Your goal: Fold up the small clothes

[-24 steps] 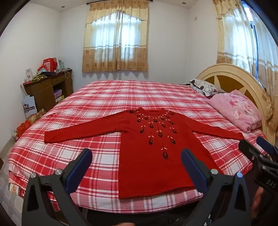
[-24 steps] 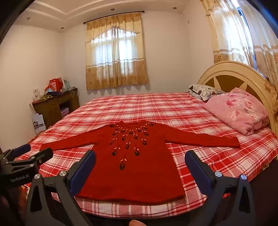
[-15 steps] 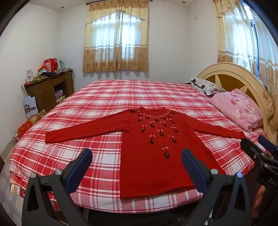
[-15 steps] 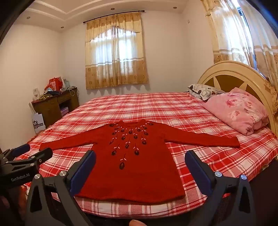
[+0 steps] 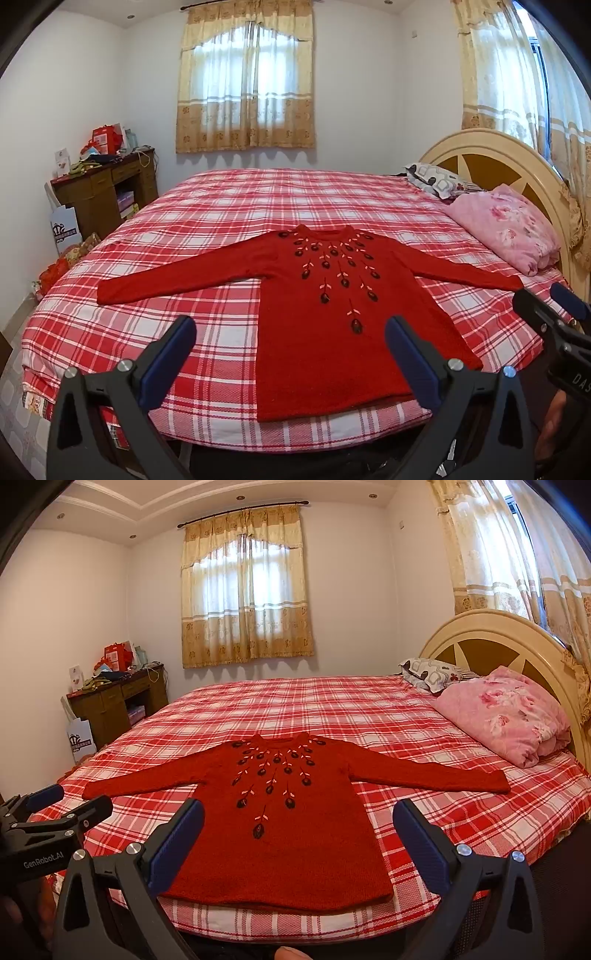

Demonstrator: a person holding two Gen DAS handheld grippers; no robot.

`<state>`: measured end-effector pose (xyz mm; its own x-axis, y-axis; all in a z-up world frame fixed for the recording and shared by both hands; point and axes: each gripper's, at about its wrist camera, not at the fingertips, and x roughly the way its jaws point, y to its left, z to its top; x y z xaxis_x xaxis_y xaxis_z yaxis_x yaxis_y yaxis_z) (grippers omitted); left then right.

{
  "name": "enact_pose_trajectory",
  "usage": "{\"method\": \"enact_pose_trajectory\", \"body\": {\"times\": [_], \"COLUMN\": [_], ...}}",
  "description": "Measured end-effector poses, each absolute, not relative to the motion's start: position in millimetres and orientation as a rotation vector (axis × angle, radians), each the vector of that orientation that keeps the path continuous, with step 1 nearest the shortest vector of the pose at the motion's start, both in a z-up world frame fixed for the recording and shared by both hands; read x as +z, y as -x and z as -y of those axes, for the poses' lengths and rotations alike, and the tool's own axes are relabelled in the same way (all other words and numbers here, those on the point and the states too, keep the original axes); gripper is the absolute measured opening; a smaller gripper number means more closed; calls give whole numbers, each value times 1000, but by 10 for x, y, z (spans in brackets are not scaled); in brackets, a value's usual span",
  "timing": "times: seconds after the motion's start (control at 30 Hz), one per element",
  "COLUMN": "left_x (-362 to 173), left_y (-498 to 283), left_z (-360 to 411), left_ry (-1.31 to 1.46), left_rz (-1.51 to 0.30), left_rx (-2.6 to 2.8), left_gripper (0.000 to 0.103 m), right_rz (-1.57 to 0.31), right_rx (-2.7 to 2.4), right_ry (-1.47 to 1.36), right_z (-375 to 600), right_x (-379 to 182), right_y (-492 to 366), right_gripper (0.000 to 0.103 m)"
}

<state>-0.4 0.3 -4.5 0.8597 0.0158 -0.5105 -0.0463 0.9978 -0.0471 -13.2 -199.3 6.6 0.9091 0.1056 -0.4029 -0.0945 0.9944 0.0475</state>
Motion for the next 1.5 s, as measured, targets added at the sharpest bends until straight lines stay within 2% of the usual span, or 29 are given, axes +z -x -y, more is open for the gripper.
{"method": "enact_pose_trajectory", "body": {"times": [1.5], "left_x": [-62], "left_y": [-7], "left_z": [-26], "left_ry": [56], "left_rz": [-547], "left_rx": [36], "left_gripper": [103], "right_rz": [-431], "right_rx": [103], "right_ry": [-23], "right_z": [1973], "right_x": [39], "right_y": [115], "right_gripper": [102]}}
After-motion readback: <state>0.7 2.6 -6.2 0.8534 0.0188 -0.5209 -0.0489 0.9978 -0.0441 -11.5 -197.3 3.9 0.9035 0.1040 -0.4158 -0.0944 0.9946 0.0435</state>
